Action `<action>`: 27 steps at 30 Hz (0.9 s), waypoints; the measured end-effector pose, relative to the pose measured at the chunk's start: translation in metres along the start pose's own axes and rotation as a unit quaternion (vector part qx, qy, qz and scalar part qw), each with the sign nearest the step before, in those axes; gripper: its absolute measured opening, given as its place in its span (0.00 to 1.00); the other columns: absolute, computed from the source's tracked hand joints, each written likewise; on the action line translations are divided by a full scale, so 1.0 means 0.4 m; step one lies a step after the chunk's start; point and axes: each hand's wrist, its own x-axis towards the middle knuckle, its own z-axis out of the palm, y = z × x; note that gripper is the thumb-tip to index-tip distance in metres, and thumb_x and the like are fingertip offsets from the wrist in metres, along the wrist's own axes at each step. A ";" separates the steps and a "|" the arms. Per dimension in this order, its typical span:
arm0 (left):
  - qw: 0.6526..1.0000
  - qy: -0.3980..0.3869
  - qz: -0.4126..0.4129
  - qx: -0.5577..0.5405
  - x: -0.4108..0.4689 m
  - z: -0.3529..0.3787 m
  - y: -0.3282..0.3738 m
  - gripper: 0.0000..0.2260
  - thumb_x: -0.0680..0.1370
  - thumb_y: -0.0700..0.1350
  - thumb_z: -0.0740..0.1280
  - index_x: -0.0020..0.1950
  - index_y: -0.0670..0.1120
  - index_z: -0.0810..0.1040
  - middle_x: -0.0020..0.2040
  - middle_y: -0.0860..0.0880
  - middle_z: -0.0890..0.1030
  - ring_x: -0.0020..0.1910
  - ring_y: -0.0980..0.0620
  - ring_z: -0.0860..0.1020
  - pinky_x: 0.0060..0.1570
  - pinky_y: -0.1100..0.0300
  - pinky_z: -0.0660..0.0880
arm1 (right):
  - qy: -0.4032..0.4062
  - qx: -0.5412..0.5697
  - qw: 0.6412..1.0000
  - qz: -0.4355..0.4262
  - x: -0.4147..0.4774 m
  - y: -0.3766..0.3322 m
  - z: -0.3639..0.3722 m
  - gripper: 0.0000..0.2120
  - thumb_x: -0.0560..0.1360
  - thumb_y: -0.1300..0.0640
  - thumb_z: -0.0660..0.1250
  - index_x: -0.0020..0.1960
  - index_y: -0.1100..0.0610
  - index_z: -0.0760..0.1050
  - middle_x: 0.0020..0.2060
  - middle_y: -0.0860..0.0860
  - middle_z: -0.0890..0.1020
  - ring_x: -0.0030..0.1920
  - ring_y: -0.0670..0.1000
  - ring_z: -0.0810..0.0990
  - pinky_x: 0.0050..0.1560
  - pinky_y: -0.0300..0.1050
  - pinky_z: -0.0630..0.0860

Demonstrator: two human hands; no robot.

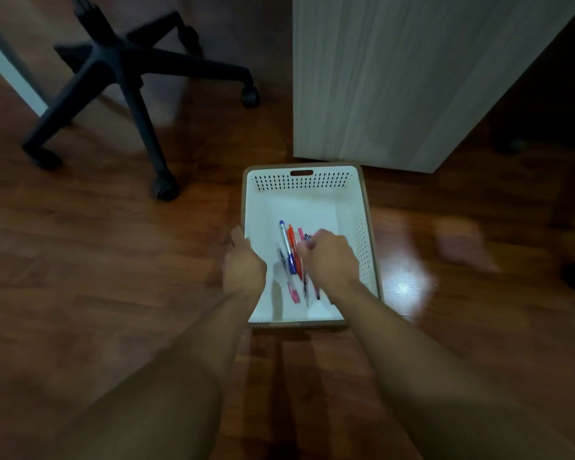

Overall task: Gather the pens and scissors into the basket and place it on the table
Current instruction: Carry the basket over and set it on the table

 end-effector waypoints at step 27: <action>0.939 -0.143 -0.158 -0.269 0.096 -0.013 -0.018 0.24 0.82 0.65 0.65 0.60 0.46 0.85 0.56 0.38 0.88 0.55 0.36 0.88 0.58 0.40 0.86 | 0.017 0.234 0.970 0.063 0.094 0.222 -0.082 0.17 0.87 0.53 0.58 0.73 0.47 0.77 0.54 0.43 0.82 0.55 0.53 0.83 0.57 0.47 0.78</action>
